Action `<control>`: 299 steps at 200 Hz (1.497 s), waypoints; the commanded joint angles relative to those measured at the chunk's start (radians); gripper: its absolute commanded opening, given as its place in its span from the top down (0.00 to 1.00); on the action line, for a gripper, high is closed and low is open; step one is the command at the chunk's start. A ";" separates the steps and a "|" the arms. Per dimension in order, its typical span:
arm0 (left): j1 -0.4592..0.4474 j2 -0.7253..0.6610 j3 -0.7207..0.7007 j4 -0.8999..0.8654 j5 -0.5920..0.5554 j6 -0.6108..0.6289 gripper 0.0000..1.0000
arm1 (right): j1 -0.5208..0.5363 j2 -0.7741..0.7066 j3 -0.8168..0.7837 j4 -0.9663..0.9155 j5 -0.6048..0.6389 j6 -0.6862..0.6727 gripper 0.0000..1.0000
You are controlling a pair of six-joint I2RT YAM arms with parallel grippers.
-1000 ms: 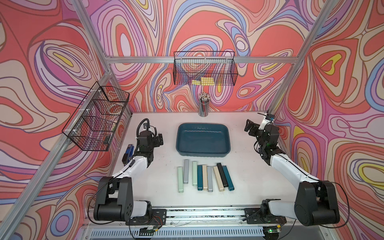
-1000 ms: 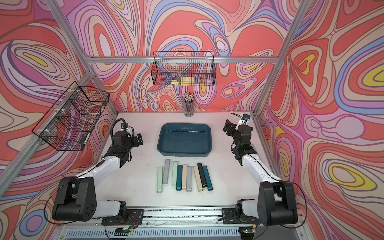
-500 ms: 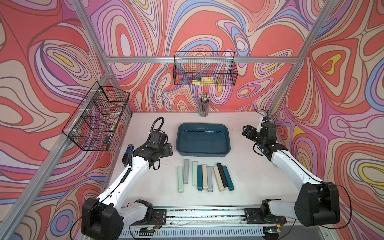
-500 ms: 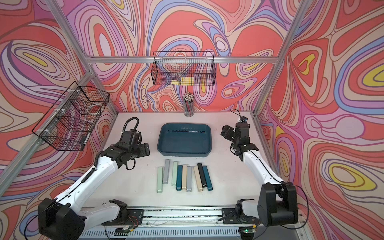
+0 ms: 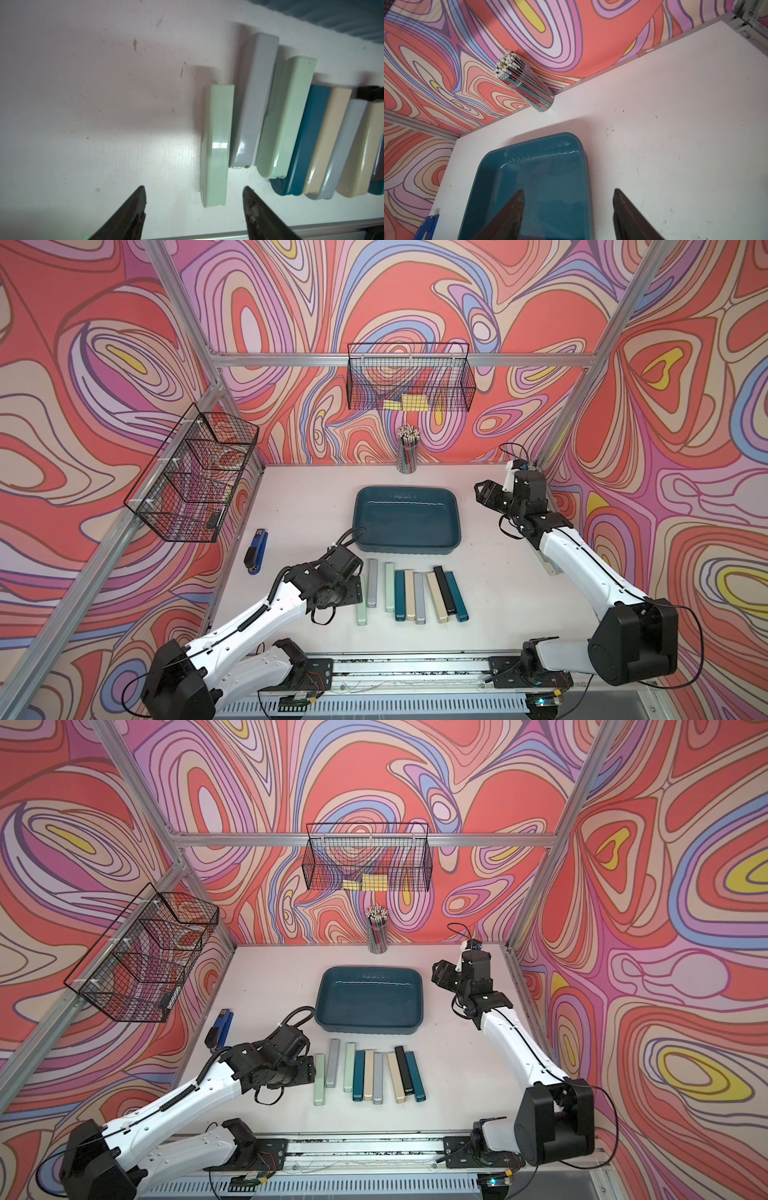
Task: Put the pruning pliers into the storage box
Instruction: Pick up the pruning pliers from the center of the board.
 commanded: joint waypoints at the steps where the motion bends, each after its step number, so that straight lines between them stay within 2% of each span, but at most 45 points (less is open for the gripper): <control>1: -0.061 0.027 -0.008 0.006 0.016 -0.103 0.25 | 0.011 0.004 0.011 -0.041 0.000 -0.016 0.29; 27: -0.107 0.072 -0.011 0.037 0.032 -0.119 0.25 | 0.016 0.004 0.007 -0.046 0.004 -0.020 0.28; 62: -0.114 0.099 -0.021 0.047 0.052 -0.122 0.26 | 0.017 0.007 -0.001 -0.049 0.002 -0.023 0.28; 96: -0.117 0.097 -0.053 0.046 0.079 -0.121 0.35 | 0.018 0.005 -0.012 -0.029 -0.004 -0.032 0.28; 169: -0.122 0.117 -0.078 0.052 0.094 -0.115 0.33 | 0.019 0.045 -0.011 -0.009 -0.023 -0.017 0.29; 299: -0.123 0.283 -0.011 0.062 0.001 -0.026 0.37 | 0.019 0.083 0.027 -0.014 -0.040 -0.033 0.29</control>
